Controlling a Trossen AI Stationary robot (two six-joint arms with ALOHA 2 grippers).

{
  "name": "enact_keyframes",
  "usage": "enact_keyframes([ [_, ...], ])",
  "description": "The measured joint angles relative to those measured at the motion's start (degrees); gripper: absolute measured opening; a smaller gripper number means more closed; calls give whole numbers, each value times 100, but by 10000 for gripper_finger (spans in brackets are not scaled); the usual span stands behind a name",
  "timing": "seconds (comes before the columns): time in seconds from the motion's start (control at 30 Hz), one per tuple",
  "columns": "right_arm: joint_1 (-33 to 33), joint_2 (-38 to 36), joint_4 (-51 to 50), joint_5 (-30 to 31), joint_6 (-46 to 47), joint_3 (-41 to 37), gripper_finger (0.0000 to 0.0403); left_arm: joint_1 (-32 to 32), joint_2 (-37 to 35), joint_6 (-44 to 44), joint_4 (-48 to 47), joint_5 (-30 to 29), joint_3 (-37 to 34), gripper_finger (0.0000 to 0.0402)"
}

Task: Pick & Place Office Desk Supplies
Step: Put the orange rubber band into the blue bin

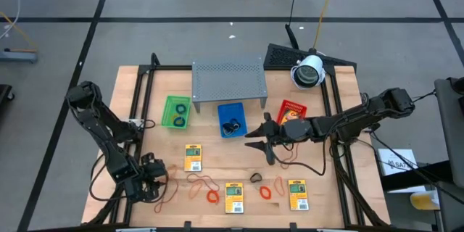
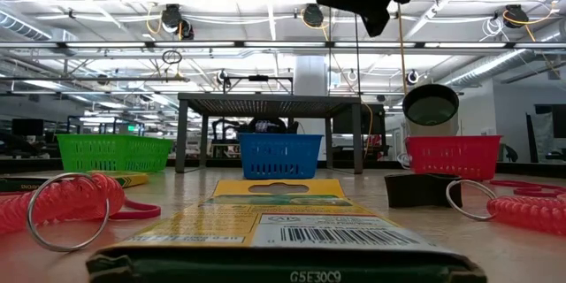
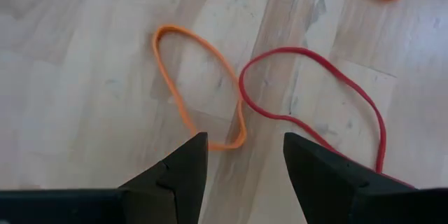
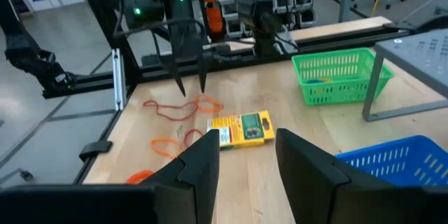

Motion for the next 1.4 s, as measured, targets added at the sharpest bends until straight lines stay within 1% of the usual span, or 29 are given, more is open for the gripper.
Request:
enact_keyframes([
  [0.13,-17,0,13,0,2,2,130,2,0,-1,213,-36,-118,198],
  [0.33,-17,0,-11,2,2,-10,130,4,0,-66,214,-101,-165,198],
  [0.57,-17,0,124,3,6,-352,130,7,9,-171,121,-61,-167,194],
  [0.67,-17,0,162,16,149,-523,130,7,9,-326,-96,151,-167,174],
  [0.77,-17,0,164,157,357,-678,130,7,11,-446,-258,378,-167,142],
  [1.07,-143,0,157,157,456,-796,130,147,11,-577,-261,398,-167,54],
  [1.17,-172,0,157,157,456,-796,130,226,12,-564,-295,390,-167,15],
  [1.2,-173,0,157,157,456,-796,130,251,13,-544,-305,356,-167,9],
  [1.4,-173,0,166,155,456,-798,130,523,11,-514,-324,105,-156,5],
])
